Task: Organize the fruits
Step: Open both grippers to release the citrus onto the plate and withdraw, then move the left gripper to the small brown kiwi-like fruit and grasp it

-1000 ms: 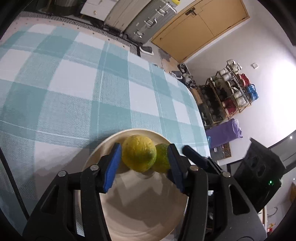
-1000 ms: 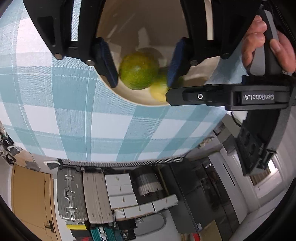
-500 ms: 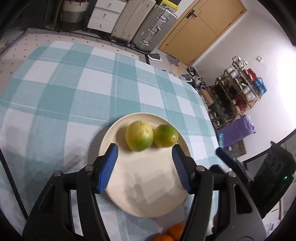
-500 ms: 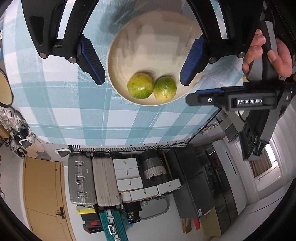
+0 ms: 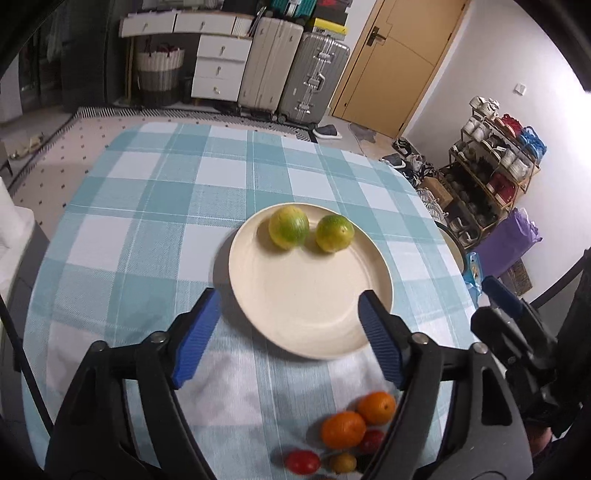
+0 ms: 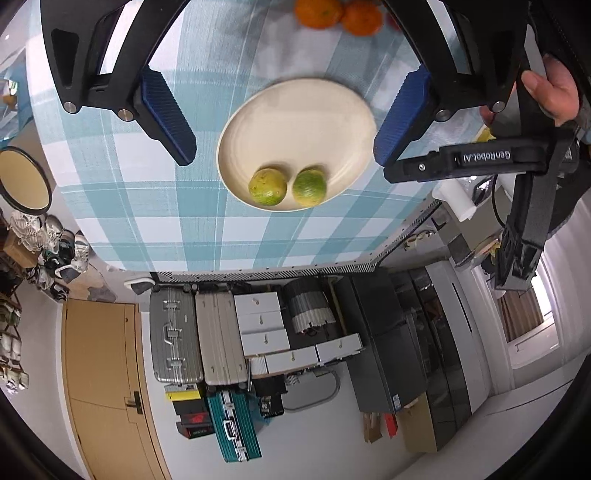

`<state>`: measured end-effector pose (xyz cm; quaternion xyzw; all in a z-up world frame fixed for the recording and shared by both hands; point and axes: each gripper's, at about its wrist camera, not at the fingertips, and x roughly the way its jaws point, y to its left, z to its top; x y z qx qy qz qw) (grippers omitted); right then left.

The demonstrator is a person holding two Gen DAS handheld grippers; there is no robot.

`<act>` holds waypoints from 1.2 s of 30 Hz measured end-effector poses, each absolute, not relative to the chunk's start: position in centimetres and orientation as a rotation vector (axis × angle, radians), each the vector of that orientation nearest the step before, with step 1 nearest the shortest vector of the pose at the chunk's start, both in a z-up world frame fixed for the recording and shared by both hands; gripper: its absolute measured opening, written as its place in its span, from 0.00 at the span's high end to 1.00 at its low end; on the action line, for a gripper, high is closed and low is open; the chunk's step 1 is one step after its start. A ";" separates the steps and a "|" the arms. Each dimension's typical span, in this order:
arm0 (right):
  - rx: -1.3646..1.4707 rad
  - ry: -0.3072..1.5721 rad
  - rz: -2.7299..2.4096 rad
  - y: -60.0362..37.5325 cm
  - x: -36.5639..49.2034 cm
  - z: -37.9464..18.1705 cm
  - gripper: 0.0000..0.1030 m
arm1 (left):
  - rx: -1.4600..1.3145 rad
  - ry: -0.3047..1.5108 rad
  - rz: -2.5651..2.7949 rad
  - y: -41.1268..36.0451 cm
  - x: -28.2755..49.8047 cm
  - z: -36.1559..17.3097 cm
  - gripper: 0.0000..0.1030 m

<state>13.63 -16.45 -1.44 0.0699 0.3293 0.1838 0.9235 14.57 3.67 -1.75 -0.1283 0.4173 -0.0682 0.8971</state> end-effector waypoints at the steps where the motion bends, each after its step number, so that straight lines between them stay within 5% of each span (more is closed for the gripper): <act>1: 0.145 0.669 0.375 -16.5 13.0 -1.2 0.03 | -0.258 0.860 -0.134 3.5 13.9 -1.7 0.24; 19: 0.121 0.622 0.340 -17.1 2.1 -1.2 0.00 | -0.145 0.771 -0.013 0.5 1.5 -1.1 0.12; 23: 0.126 0.625 0.334 -17.1 -0.2 -1.5 0.00 | -0.135 0.760 -0.009 0.4 -0.6 -1.4 0.02; 36: 0.138 0.625 0.310 -17.7 -4.2 -2.1 0.00 | -0.129 0.756 -0.024 0.0 -4.5 -2.6 0.01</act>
